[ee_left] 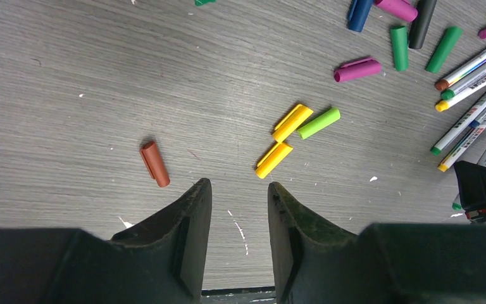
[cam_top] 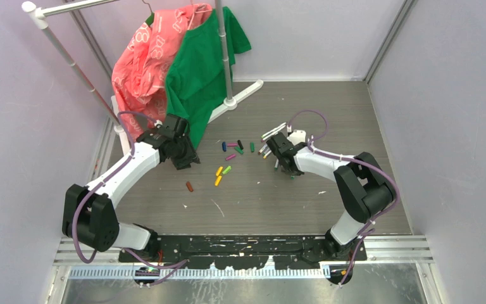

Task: Open the pen caps
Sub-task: Place the pen at the center of the board, then pick up the pen from the center of the board.

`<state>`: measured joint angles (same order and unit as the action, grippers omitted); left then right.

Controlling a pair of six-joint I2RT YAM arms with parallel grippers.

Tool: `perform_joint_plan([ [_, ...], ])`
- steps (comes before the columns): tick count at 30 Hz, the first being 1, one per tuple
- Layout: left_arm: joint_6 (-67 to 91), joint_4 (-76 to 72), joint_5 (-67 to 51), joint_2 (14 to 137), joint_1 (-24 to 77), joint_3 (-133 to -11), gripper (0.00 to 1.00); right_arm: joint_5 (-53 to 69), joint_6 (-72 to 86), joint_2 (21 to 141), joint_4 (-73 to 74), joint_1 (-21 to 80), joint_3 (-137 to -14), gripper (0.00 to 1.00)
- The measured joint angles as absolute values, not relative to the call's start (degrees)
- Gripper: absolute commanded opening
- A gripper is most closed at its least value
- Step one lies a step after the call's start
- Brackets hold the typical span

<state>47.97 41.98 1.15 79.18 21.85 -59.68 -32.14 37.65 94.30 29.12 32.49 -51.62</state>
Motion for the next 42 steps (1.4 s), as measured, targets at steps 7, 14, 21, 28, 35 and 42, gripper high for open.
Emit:
perform_joint_plan([
  [7,48.0,41.7,1.5,78.6,21.8,-59.6,0.39,-31.8,37.1,94.7,28.9,32.0,-52.1,0.43],
  [14,48.0,41.4,2.0,78.4,21.8,-59.6,0.41,-31.6,36.5,95.1,29.6,31.9,-53.2,0.51],
  [21,48.0,41.2,3.5,75.5,21.8,-59.5,0.42,-30.7,36.1,93.1,33.9,31.9,-55.0,0.55],
  [28,47.3,38.7,6.3,69.1,21.8,-58.7,0.43,-30.4,34.6,85.5,35.7,31.9,-59.3,0.60],
  [35,45.7,33.7,10.6,58.5,21.8,-55.1,0.43,-31.4,33.7,81.3,37.1,31.9,-61.8,0.61],
  [42,44.7,31.7,11.4,55.3,21.8,-53.0,0.43,-31.3,33.7,81.1,39.0,31.0,-60.6,0.60],
])
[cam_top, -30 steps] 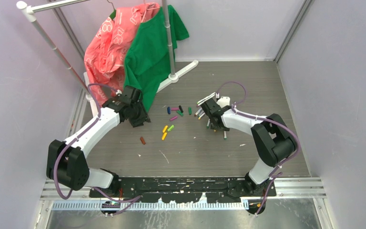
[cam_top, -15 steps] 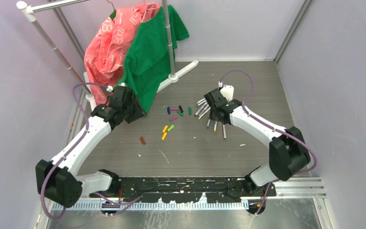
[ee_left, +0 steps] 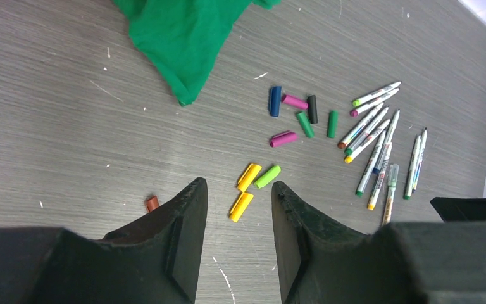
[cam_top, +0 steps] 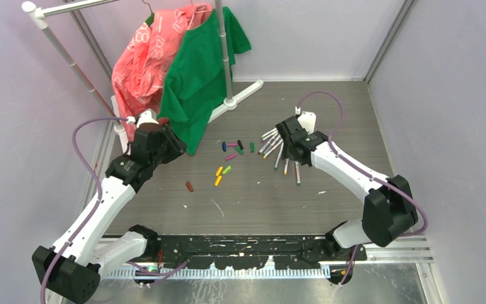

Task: Open the pen caps
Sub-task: Pick up the pen from the center of the board.

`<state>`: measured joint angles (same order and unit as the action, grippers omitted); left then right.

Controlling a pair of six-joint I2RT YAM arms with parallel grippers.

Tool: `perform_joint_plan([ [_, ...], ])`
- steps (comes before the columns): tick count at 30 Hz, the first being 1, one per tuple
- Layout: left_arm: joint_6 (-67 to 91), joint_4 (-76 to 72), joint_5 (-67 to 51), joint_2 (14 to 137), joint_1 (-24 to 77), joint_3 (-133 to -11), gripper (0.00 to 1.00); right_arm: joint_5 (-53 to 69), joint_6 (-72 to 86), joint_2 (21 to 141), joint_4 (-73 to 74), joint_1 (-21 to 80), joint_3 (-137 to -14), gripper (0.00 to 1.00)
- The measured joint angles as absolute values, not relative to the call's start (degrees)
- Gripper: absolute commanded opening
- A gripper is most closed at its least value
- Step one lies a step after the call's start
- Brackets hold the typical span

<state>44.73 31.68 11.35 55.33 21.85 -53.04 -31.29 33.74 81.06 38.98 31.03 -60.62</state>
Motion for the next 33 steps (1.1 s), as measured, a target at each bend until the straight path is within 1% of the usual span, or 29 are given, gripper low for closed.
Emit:
perform_joint_plan([
  [9,45.4,31.3,9.3,56.9,21.8,-52.2,0.43,-24.9,33.9,87.5,39.0,27.2,-57.4,0.58],
  [17,46.6,30.0,8.3,58.4,21.8,-52.2,0.43,-20.8,34.2,92.7,38.0,25.6,-57.0,0.56],
  [22,47.3,29.1,8.3,58.4,21.8,-51.7,0.43,-19.1,34.3,95.8,37.4,23.9,-56.9,0.53],
  [24,47.6,28.9,8.3,58.4,21.8,-51.4,0.43,-18.5,34.3,96.0,37.1,23.3,-56.9,0.46],
  [27,47.8,28.9,8.3,58.6,21.8,-51.2,0.43,-17.5,34.4,96.1,36.7,22.5,-56.9,0.33],
  [30,48.1,28.5,8.3,58.9,21.8,-51.2,0.43,-16.6,34.7,96.1,36.4,22.3,-56.8,0.18],
  [33,48.7,28.4,8.2,59.2,21.8,-51.2,0.44,-16.0,35.3,96.1,36.3,22.3,-56.6,0.08],
])
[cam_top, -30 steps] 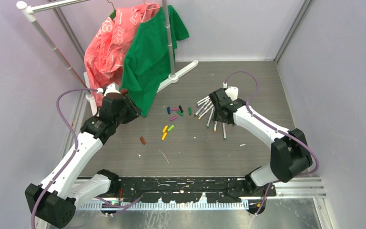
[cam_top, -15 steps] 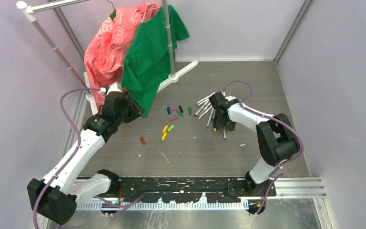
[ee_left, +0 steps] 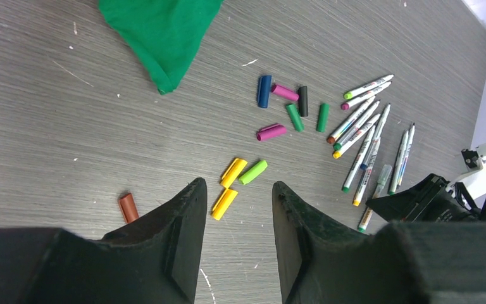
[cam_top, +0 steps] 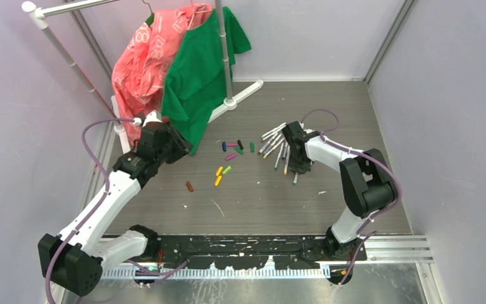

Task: Open the pen caps
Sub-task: Pick up the pen from the center of the board.

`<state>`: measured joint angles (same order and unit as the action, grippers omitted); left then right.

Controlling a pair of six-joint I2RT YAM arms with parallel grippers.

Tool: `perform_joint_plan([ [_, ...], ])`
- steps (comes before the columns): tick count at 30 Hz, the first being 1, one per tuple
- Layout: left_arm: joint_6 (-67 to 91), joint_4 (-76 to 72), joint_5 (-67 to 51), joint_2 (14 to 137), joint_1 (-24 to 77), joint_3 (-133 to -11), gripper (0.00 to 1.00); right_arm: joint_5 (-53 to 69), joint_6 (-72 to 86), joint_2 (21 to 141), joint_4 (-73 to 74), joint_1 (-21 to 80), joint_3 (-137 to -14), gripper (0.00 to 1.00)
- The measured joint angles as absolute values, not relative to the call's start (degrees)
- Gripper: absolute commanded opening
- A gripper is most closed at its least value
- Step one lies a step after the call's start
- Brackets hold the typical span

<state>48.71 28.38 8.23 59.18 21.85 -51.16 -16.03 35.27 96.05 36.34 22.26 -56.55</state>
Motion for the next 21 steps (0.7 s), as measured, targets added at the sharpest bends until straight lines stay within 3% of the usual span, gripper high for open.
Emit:
perform_joint_plan([
  [4,49.5,28.0,7.3,59.8,21.8,-51.1,0.47,-15.7,36.7,94.7,36.0,22.2,-55.1,0.01],
  [9,51.0,27.8,4.1,62.0,21.8,-51.2,0.62,-14.9,37.8,92.0,36.5,22.2,-52.6,0.01],
  [21,55.4,23.4,-9.5,68.0,21.8,-51.2,0.66,-4.0,34.2,76.4,41.6,22.9,-52.4,0.01],
])
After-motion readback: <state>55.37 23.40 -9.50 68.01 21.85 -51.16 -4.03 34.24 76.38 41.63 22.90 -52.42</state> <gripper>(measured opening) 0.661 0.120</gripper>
